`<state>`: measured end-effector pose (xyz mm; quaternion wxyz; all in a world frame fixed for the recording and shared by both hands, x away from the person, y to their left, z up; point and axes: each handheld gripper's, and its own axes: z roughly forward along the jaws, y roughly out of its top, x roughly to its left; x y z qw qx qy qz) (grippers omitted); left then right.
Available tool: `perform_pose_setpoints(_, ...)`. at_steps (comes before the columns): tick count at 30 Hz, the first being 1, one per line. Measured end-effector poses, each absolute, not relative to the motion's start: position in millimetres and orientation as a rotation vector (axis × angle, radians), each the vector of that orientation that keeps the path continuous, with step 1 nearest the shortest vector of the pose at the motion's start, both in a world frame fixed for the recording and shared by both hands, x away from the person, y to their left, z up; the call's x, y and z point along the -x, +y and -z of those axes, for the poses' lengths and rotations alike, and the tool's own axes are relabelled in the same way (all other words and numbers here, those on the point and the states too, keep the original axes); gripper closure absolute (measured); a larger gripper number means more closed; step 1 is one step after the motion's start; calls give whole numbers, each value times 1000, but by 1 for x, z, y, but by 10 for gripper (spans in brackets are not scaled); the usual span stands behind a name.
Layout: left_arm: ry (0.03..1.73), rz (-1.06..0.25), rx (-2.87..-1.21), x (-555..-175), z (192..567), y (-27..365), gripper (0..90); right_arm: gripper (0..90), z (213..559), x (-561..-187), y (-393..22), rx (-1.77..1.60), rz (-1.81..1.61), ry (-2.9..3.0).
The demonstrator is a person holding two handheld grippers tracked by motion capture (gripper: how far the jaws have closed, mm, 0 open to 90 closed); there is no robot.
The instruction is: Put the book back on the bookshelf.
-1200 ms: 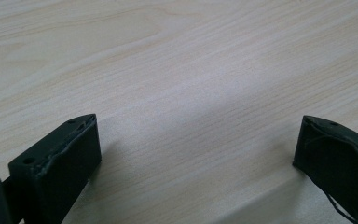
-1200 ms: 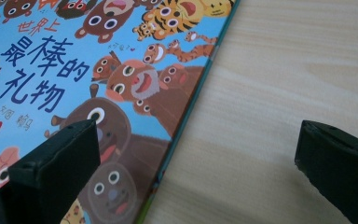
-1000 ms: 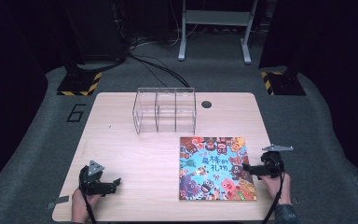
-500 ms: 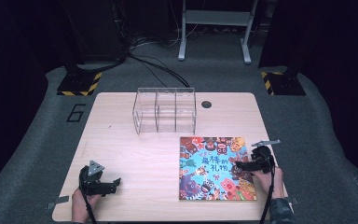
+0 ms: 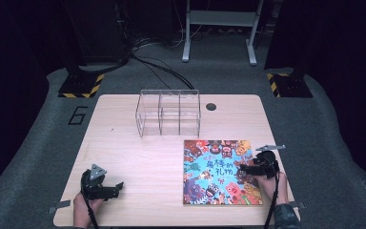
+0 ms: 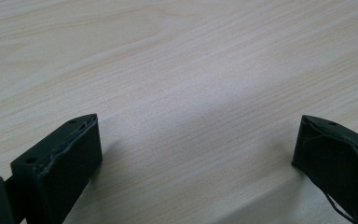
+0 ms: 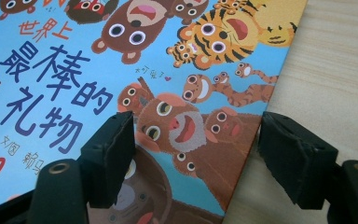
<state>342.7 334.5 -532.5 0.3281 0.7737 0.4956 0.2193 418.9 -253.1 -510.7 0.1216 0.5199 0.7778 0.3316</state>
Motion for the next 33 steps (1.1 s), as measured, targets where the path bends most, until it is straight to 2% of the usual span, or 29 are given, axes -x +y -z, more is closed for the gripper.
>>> perform_pose_setpoints(33, 1306, -562, -2028, -343, 532, 334, 8, 341, 511, -403, -212, -1660, -950, 2124)
